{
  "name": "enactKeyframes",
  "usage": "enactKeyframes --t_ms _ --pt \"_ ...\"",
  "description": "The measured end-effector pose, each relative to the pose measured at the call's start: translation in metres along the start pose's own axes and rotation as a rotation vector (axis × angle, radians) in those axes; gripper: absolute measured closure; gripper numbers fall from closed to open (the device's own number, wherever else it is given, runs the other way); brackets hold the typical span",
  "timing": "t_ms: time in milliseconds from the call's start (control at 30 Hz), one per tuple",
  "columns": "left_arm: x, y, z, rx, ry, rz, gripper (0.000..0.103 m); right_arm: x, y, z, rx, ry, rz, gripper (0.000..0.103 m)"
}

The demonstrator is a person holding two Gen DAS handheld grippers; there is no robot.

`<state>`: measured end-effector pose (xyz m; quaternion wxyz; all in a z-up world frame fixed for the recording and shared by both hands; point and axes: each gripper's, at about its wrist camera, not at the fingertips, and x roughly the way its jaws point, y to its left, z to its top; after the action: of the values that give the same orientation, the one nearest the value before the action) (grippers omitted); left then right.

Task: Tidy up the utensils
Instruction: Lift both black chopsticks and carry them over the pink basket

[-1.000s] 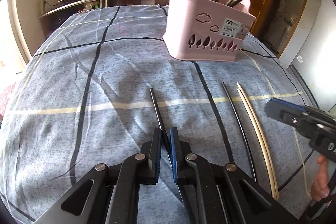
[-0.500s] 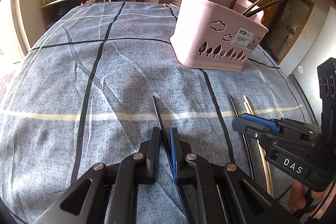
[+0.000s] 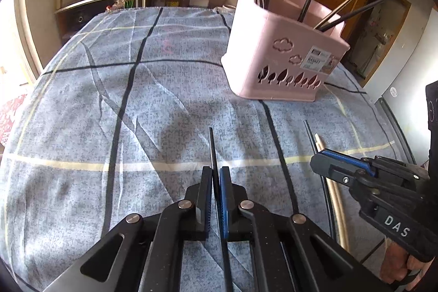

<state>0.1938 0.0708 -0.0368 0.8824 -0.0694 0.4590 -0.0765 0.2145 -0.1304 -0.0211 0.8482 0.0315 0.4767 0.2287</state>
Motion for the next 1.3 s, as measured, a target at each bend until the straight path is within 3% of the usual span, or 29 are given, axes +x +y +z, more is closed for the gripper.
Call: enactKeyframes --t_ms 300,633,900,1300 --pt "-0.057 -0.009 0.025 0.03 -0.124 -0.021 0.099 -0.053 0.006 0.016 -0.005 -0.121 0.055 0.097" --pt "-0.111 -0.027 0.058 0.074 -0.248 -0.048 0.099 -0.1 0.006 0.04 -0.014 -0.251 0.059 0.098" --pt "-0.131 -0.038 0.068 0.097 -0.291 -0.052 0.099 -0.126 0.001 0.051 -0.015 -0.331 0.048 0.098" --pt "-0.143 -0.042 0.052 0.115 -0.283 -0.062 0.099 -0.133 -0.001 0.04 -0.018 -0.322 0.042 0.098"
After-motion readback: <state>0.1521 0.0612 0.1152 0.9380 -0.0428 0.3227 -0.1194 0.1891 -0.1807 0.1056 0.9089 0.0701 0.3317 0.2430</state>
